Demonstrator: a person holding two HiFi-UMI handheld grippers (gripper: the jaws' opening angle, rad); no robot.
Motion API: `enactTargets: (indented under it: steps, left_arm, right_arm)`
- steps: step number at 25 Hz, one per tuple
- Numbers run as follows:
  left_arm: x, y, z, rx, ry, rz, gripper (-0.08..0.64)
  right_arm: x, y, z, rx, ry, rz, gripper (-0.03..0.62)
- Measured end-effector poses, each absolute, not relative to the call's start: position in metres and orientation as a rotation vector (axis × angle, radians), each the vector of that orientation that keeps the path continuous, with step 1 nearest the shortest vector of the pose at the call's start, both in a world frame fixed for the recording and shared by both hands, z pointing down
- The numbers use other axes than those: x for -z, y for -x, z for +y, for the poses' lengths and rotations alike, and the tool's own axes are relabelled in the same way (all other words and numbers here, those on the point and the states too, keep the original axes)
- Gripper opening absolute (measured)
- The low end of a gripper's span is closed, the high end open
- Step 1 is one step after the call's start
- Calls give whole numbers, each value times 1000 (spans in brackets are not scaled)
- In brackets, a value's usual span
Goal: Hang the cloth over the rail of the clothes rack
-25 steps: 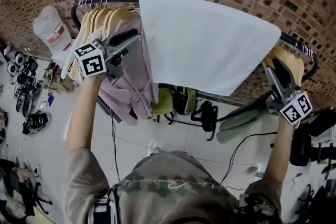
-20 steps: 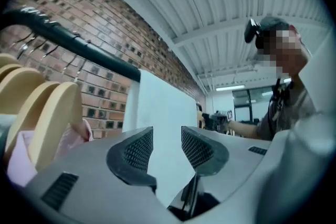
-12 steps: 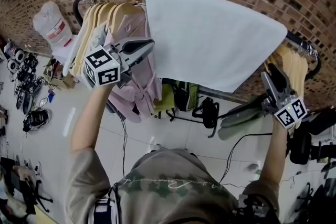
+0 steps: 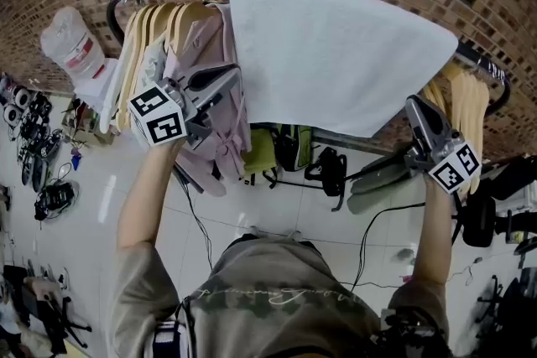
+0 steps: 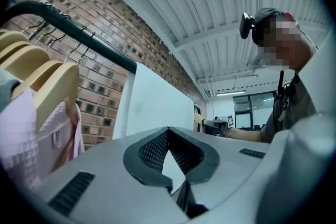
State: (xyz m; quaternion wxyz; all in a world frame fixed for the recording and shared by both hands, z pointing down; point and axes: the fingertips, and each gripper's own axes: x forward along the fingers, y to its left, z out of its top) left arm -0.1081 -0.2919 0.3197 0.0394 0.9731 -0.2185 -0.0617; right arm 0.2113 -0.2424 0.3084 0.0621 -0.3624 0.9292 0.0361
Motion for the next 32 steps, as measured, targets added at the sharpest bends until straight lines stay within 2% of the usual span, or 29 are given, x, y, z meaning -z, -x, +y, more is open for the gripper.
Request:
enactTargets:
  steps: [9,16,32]
  left_arm:
    - [-314,120,-284,246,-3013,-601,5]
    - [-336,111,-267,234,-2997,-559,5]
    - [-357,88,-113,226,-2916,-714,5]
  right_arm:
    - [-294,-174,-228,-90,1107,2726,12]
    - [-314,-145,-200,-90,1123,2794,12]
    - [-325,-123,-81,-58,909,2832,12]
